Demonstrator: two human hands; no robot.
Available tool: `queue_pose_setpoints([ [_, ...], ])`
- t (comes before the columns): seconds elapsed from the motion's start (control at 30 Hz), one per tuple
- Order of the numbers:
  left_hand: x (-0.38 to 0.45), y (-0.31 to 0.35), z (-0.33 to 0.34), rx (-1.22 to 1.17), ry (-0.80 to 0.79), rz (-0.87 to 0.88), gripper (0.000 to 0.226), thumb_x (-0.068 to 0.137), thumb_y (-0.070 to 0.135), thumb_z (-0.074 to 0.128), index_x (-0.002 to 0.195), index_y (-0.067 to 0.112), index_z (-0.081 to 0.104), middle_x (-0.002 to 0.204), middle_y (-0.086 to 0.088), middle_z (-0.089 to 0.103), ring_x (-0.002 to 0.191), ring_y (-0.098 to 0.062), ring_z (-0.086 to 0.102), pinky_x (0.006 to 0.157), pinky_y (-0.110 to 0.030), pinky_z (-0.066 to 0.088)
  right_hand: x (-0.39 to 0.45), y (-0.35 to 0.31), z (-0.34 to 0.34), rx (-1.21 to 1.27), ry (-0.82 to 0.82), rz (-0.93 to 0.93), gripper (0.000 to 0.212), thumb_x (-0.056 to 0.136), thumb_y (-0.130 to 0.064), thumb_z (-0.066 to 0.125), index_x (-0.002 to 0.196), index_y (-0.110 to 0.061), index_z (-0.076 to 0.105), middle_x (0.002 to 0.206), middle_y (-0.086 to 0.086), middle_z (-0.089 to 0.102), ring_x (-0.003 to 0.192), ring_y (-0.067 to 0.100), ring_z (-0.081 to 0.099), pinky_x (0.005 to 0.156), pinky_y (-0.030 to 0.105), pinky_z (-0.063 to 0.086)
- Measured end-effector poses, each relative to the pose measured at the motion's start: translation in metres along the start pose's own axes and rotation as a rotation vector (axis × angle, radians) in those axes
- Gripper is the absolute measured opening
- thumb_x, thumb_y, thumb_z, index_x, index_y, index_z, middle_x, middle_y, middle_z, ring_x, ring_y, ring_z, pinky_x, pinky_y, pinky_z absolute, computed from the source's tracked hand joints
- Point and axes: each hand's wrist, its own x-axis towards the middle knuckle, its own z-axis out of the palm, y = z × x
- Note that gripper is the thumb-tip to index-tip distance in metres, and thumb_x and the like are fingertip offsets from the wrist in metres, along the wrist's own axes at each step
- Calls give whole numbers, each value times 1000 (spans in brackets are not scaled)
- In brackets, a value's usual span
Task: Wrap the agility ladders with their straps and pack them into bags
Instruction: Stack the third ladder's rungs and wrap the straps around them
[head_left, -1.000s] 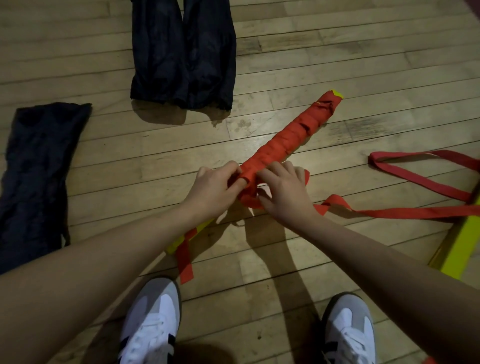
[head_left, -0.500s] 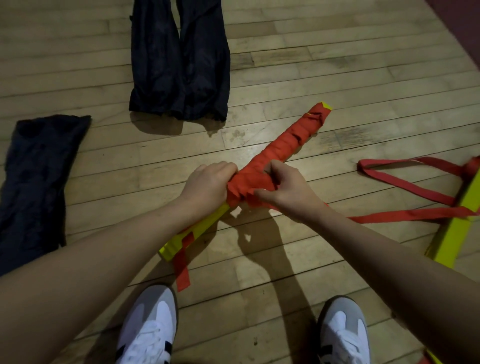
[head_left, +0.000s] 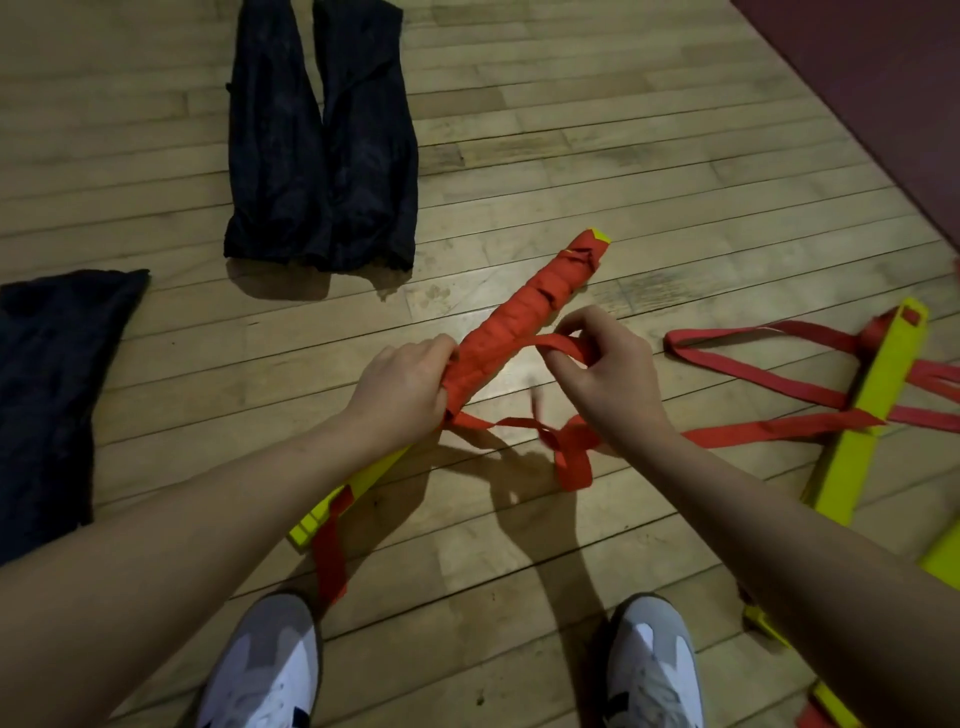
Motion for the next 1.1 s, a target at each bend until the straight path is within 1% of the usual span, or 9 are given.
queue_pose_setpoints([
  [0.1,9,26,0,-94,-14,53,31,94,22,53,124,13,50,108,-4,63,97,-28,57,79,-33,34,-1,4,-5,-85,-13,-54,9,82,-19,68,88,-20,61,76,-14,57,71,9,55,61,31,46],
  [0.23,25,52,2,-245,79,142,18,96,21,51,103,9,62,90,-5,62,85,-29,57,69,-34,39,-1,20,-18,-554,21,-290,11,72,-18,69,80,-12,66,73,2,58,65,24,55,47,19,25],
  [0.3,30,50,4,-222,61,178,24,93,26,50,101,10,66,94,-5,62,87,-27,56,73,-37,44,1,29,-22,-686,-38,-257,18,68,-17,71,85,-11,68,81,7,57,73,29,53,58,27,31],
  [0.4,31,44,10,-144,-79,206,32,91,31,50,112,14,67,108,-2,61,100,-24,54,85,-37,43,-2,30,-21,-619,-256,-46,38,76,-32,56,111,-16,64,103,4,57,97,27,51,84,37,26],
  [0.57,11,27,19,-133,-237,68,42,92,29,46,132,17,53,124,1,55,116,-19,48,97,-32,37,-15,29,-1,-520,-433,-38,75,68,-56,22,123,-19,59,114,-2,59,107,20,53,99,37,23],
  [0.67,-1,11,27,-77,-165,-42,32,93,20,50,123,12,55,121,-5,55,113,-25,49,96,-35,39,-18,28,17,-531,-482,-13,57,88,-56,35,122,-17,59,119,0,59,113,20,52,103,37,24],
  [0.77,-13,-4,34,40,-170,-209,41,91,23,52,129,10,47,126,-9,47,119,-28,42,100,-37,34,-21,21,40,-451,-480,14,44,96,-49,45,116,-13,61,114,2,61,108,20,55,97,37,33],
  [0.9,-33,-24,42,138,-271,-337,54,90,38,55,133,10,38,124,-10,46,116,-28,43,97,-36,36,-22,16,74,-437,-561,91,47,93,-55,48,109,-11,58,105,6,62,97,23,58,85,38,46],
  [1.1,-41,-32,46,130,-269,-373,47,93,36,55,131,11,42,119,-9,49,112,-25,48,90,-34,42,-30,13,114,-641,-585,103,61,84,-63,56,117,-12,48,116,8,55,112,28,49,94,39,32],
])
